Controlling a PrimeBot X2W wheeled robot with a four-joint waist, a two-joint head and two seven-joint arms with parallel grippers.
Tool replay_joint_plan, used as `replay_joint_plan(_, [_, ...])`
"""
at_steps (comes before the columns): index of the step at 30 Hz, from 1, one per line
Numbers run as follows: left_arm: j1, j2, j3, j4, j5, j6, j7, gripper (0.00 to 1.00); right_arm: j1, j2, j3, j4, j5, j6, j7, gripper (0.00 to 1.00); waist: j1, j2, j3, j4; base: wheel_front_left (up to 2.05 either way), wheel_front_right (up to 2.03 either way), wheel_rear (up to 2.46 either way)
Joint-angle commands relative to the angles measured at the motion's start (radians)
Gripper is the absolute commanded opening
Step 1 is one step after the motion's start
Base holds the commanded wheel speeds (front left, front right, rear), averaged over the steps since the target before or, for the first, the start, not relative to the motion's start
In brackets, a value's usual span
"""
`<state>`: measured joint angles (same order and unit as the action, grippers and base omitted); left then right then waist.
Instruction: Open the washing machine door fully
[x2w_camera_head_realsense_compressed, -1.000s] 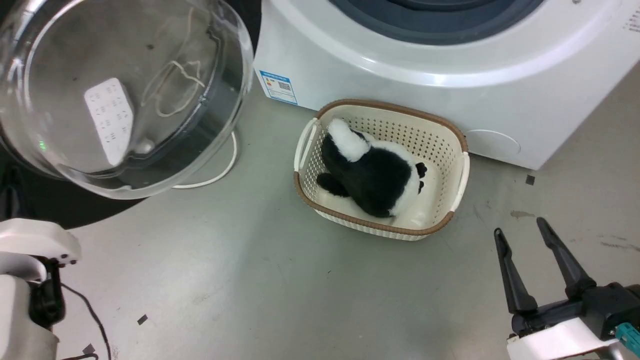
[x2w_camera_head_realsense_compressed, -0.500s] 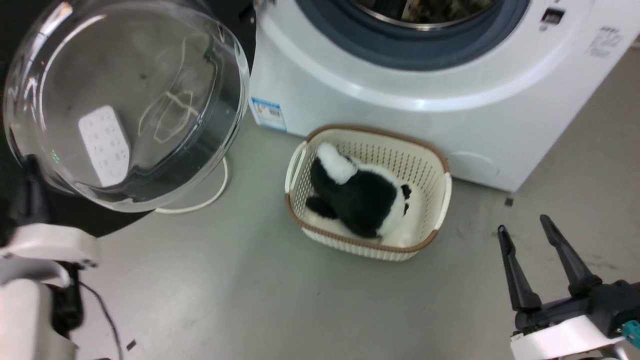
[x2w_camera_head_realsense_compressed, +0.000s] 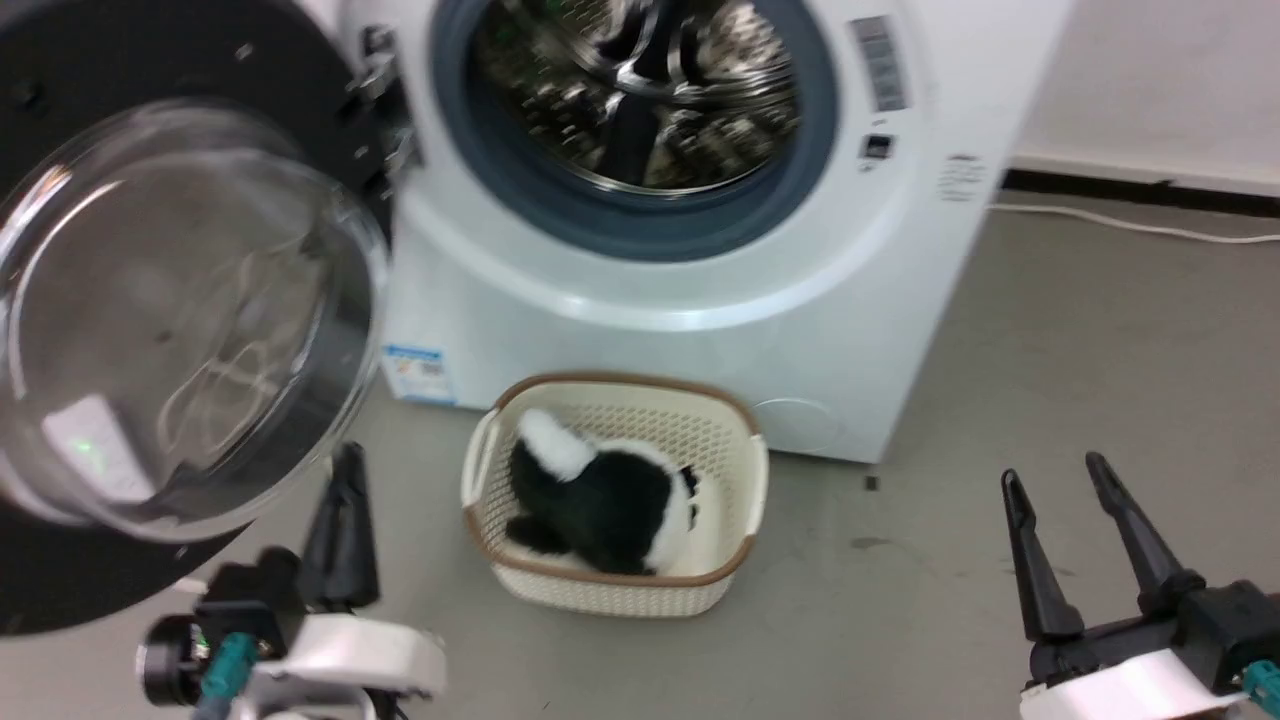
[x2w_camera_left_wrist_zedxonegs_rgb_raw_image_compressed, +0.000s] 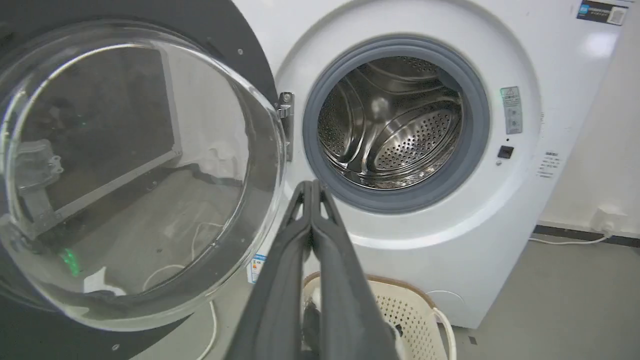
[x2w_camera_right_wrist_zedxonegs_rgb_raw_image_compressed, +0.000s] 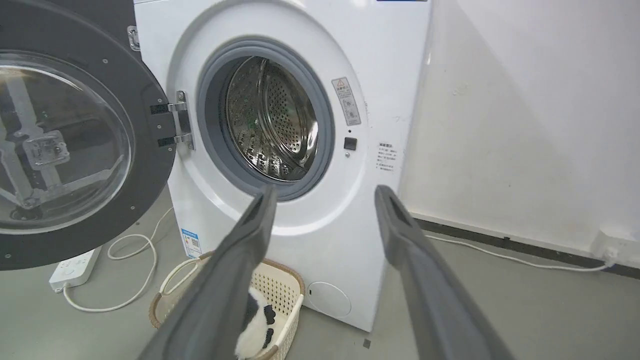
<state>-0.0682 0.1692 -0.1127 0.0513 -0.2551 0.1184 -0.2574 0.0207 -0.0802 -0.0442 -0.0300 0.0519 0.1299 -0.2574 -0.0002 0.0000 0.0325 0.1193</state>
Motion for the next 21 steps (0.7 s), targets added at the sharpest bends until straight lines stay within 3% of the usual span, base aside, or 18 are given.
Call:
replay_joint_plan(1, [0.016,-0.006,-0.002,0.001,0.01,-0.006,-0.004,0.0,0.014,0.006,0.003,0.004,-0.005,0.001,-0.004,1.0,0.0002,0.0,-0.039,-0.051,0.0,0.0,0.0])
replay_joint_plan(11, [0.091,-0.062,-0.044,0.026,0.068,-0.027,-0.004,0.02,0.059,0.02,0.007,0.015,-0.001,0.001,-0.004,1.0,0.0002,0.0,-0.048,-0.105,0.0,0.0,0.0])
replay_joint_plan(12, [0.097,-0.066,-0.048,0.029,0.076,-0.027,-0.004,0.44,0.062,0.021,0.007,0.015,-0.001,0.001,-0.004,1.0,0.0002,0.0,-0.048,-0.107,0.0,0.0,0.0])
replay_joint_plan(13, [0.102,-0.069,-0.05,0.033,0.082,-0.028,-0.004,1.0,0.064,0.022,0.007,0.015,0.0,0.001,-0.004,1.0,0.0002,0.0,-0.048,-0.11,0.0,0.0,0.0])
replay_joint_plan(21, [0.107,-0.091,-0.051,0.069,0.109,-0.044,-0.004,1.0,0.07,0.027,-0.001,0.027,0.006,0.001,-0.004,1.0,0.0002,0.0,-0.045,-0.114,0.0,0.0,0.0])
